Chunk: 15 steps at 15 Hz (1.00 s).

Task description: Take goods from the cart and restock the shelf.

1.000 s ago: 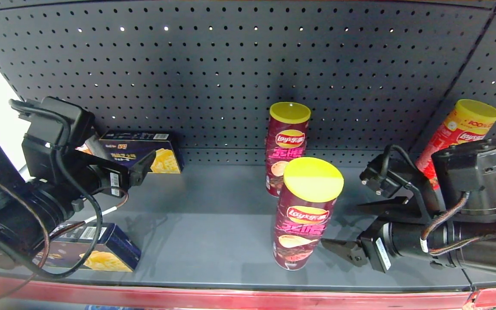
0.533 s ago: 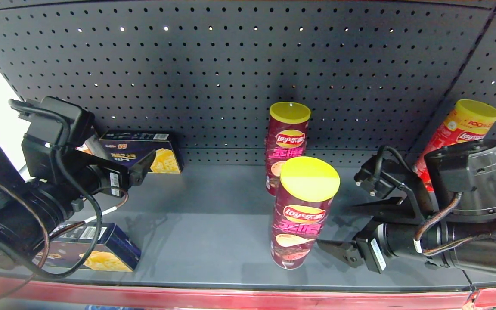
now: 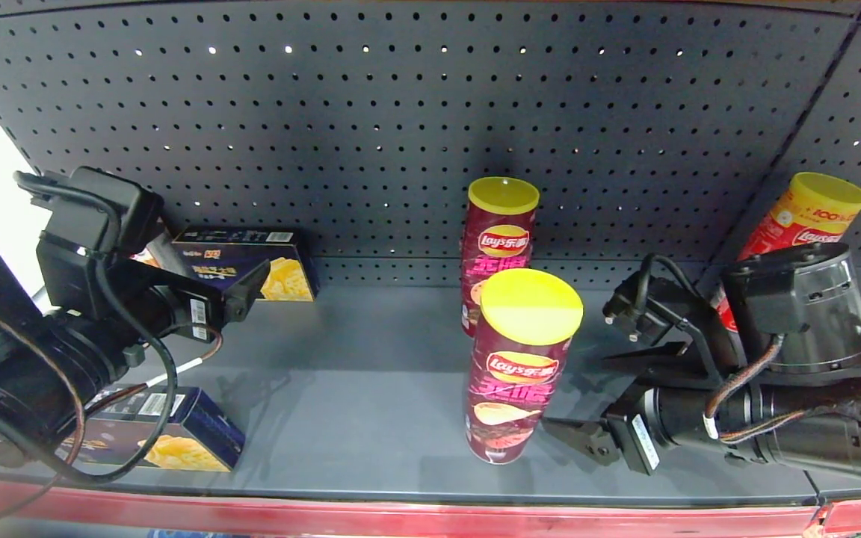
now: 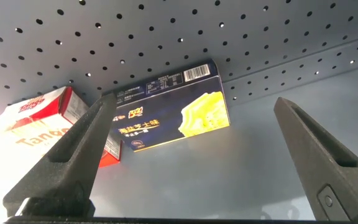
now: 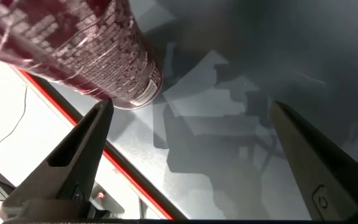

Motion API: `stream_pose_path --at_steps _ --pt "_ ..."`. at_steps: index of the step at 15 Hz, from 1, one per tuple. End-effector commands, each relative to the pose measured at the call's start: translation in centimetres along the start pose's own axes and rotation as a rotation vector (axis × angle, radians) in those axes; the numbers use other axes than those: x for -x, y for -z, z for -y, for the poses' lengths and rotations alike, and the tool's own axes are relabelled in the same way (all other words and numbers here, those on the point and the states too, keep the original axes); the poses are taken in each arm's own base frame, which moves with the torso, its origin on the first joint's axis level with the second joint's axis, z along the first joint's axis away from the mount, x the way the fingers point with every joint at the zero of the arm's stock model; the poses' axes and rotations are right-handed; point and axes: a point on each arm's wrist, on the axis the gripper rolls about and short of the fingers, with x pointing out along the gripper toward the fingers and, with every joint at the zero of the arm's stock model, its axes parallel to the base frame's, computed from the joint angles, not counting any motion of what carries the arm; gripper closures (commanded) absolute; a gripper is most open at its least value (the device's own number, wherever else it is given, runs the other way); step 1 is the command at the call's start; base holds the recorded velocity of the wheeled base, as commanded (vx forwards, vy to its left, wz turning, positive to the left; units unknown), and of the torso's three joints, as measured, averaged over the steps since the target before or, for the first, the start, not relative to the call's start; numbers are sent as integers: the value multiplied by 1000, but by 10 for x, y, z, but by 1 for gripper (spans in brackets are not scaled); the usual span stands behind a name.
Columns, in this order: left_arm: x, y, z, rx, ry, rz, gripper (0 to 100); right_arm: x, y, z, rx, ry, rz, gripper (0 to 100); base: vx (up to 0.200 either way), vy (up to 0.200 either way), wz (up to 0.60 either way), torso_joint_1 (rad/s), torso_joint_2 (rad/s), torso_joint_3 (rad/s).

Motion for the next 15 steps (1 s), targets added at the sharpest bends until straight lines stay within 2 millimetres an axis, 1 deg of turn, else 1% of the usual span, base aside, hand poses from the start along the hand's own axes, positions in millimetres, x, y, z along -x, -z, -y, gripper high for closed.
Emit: stream_pose_path --at_steps 1,10,12,13,15 --pt "0 0 0 0 -1 0 0 -1 -1 -1 1 -2 0 0 0 0 0 0 0 0" --pt "0 0 0 0 0 1 0 -2 0 -1 2 -2 -3 0 0 0 0 0 0 0" --pt "0 0 0 0 1 -1 0 9 1 0 -1 3 18 0 0 0 0 0 0 0" --pt "1 0 -1 0 -2 0 0 19 1 3 -7 10 42 0 0 0 0 0 0 0" --pt "2 0 0 -1 0 1 0 30 6 8 -20 33 52 0 0 0 0 0 0 0"
